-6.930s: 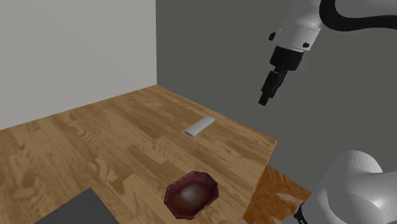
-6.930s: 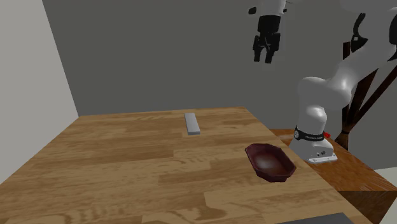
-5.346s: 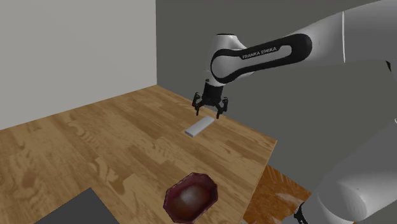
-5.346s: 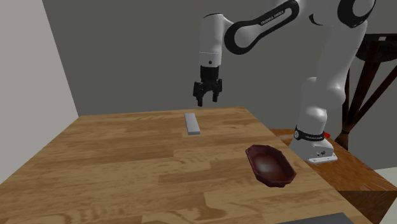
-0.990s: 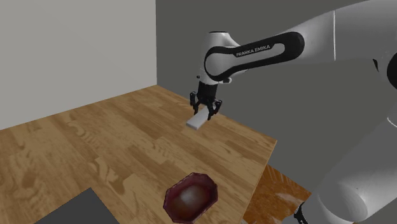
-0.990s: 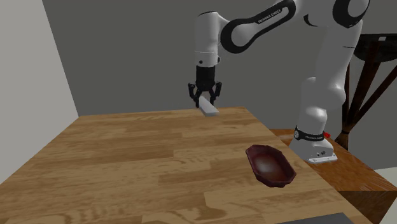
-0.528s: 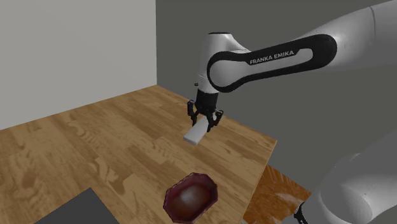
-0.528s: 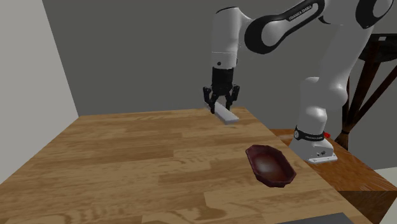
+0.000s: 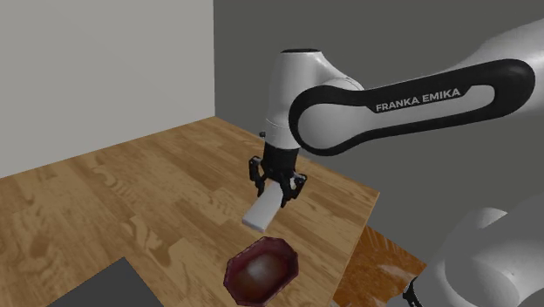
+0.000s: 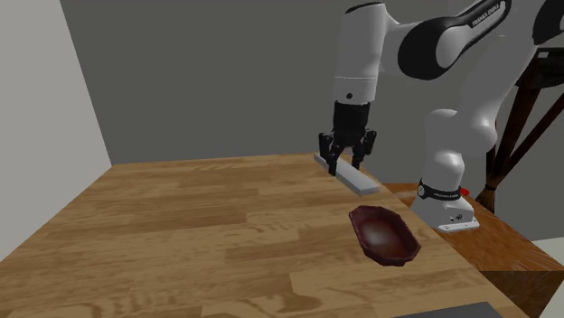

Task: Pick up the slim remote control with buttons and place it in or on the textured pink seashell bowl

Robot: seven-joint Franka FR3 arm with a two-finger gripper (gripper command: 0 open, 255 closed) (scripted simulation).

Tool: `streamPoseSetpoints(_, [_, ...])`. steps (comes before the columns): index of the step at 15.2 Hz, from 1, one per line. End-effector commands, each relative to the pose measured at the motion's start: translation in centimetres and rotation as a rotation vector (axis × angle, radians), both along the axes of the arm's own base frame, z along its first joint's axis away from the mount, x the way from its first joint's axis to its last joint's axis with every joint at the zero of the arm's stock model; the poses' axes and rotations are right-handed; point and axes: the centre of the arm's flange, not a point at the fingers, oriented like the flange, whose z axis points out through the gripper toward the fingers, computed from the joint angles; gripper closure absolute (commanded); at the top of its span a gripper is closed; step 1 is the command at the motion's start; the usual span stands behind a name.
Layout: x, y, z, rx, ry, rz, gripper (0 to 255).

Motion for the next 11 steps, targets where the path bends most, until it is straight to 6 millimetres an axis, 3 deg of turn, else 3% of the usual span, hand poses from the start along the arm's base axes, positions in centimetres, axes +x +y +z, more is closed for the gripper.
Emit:
streamPoseSetpoints(1, [-1.9,2.1,0.0,0.0,0.0,-0.001,255])
streamPoseSetpoints(6, [-6.1,7.1,0.1,0.0,0.0,-0.001,255])
streamPoseSetpoints(7, [-7.6,8.9,0.2,0.0,0.0,-0.001,255])
streamPoseSetpoints(11, [-7.6,8.9,-2.0,0.0,0.0,-0.001,255])
